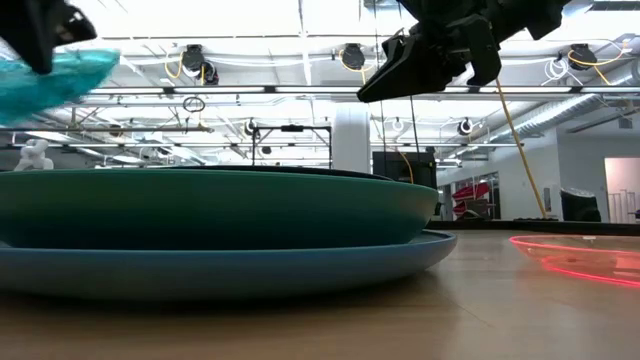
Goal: Stack plastic plates
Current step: Stack the light blue plate on top of the light blue plate
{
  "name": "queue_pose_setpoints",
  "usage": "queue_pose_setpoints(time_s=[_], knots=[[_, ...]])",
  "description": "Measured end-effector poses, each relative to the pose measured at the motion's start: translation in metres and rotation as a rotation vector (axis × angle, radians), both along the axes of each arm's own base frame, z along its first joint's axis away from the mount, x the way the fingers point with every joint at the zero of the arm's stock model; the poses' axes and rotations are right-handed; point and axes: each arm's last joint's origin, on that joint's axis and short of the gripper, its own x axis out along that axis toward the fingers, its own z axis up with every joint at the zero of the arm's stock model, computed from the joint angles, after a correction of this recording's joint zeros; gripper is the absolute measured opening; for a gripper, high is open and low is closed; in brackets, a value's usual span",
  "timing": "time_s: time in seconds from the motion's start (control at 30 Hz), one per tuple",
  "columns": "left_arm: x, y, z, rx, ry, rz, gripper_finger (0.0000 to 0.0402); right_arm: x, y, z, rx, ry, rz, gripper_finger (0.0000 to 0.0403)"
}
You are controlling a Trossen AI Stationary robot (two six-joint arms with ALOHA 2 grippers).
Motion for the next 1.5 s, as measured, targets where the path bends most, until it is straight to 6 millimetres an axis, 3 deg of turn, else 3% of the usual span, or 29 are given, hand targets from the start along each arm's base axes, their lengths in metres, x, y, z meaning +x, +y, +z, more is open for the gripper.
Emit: queue_pose_setpoints(time_s=[0.33, 0.77, 1.03, 1.5], knots=[[0.029, 0.033, 0.022, -0.013, -0.223, 0.190, 0.0005, -0.001, 0.000, -0.002, 0.009, 0.022, -0.007, 0.0054], [0.057, 0.075, 0.024, -0.025, -0.315, 0.358, 0.0005, -0.002, 0.000, -0.003, 0.021, 0.038, -0.016, 0.0054], [0.083, 0.081, 0.007, -0.065, -0.272, 0.317, 0.0005, -0.002, 0.000, -0.004, 0.032, 0.048, -0.024, 0.0054], [0.106, 0.075, -0.013, -0.127, -0.231, 0.262, 0.0005, -0.004, -0.001, -0.006, 0.060, 0.074, -0.044, 0.0054]])
